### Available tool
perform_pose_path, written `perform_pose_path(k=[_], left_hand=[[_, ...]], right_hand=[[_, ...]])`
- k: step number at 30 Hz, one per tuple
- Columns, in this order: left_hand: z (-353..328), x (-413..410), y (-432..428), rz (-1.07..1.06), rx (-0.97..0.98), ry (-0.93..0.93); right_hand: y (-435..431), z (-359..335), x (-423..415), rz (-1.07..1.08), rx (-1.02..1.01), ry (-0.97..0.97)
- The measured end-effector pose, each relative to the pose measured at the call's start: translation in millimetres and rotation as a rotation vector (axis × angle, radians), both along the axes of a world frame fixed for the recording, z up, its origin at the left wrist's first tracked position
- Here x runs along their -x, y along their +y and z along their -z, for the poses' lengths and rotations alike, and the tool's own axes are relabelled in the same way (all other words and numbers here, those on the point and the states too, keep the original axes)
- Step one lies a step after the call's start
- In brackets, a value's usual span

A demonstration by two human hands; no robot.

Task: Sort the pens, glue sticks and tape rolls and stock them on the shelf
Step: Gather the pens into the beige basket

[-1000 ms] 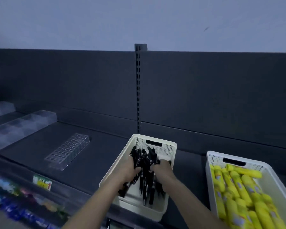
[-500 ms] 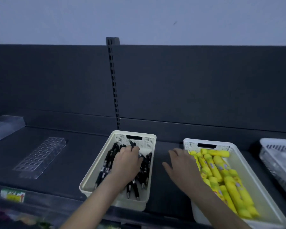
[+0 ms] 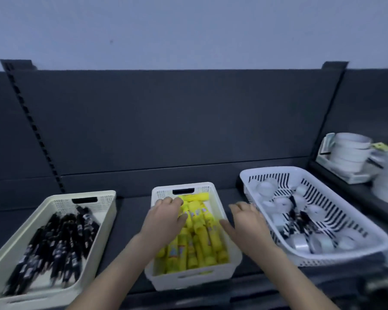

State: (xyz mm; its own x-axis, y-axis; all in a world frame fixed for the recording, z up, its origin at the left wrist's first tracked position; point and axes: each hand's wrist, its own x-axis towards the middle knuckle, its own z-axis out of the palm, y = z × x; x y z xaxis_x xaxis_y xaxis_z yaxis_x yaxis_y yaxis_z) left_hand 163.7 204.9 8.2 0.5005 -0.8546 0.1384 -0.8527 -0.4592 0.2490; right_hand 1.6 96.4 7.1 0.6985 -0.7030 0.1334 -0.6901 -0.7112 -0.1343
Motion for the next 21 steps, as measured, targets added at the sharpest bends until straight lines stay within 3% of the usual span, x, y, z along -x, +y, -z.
perform_pose_path(k=[8,14,18,21], left_hand=[[-4,115,-119,0.063,0.032,0.057],[5,171,-177,0.1,-0.054,0.082],[10,177,-200,0.17,-0.265,0.036],[13,175,-211,0.27,-0.509,-0.129]], right_hand=[[-118,6,130,0.065,-0.074,-0.068],[-185,17,186,0.091,-0.202,-0.03],[-204,21,188,0.015,-0.3,0.02],[-211,28,180,-0.051,-0.396,0.058]])
